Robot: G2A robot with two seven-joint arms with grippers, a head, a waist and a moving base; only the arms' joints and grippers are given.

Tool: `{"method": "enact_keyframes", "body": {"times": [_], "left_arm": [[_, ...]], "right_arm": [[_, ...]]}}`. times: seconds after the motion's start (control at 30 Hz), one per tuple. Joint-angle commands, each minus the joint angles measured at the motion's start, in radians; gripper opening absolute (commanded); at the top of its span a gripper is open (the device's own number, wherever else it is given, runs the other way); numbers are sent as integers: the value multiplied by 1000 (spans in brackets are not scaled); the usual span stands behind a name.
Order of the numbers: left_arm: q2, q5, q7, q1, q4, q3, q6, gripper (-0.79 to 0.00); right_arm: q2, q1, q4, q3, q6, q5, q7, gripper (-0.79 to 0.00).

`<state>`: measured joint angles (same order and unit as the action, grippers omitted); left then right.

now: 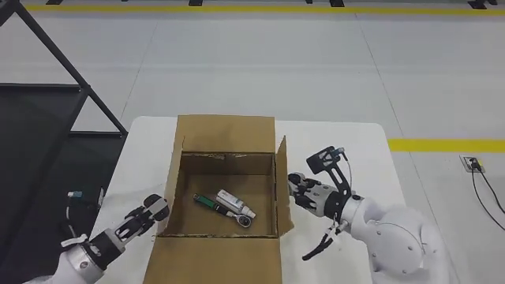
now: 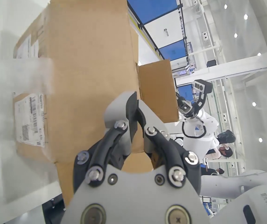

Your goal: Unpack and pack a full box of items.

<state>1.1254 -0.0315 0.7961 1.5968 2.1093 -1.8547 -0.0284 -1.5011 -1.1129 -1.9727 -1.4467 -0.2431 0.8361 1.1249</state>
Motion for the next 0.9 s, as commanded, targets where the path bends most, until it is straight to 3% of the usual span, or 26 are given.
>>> {"method": "enact_keyframes", "body": {"times": [0.0, 0.4, 0.87], "left_arm": [[0, 40, -14, -9, 5, 42, 11, -785], [-5, 117, -10, -108, -42, 197, 115, -785], [-10, 144, -29, -145, -74, 262, 211, -785]], "right_arm": [[2, 27, 23, 27, -1, 15, 6, -785], [-3, 198, 252, 228, 4, 20, -20, -785], [0, 282, 392, 295, 36, 4, -56, -785]]}}
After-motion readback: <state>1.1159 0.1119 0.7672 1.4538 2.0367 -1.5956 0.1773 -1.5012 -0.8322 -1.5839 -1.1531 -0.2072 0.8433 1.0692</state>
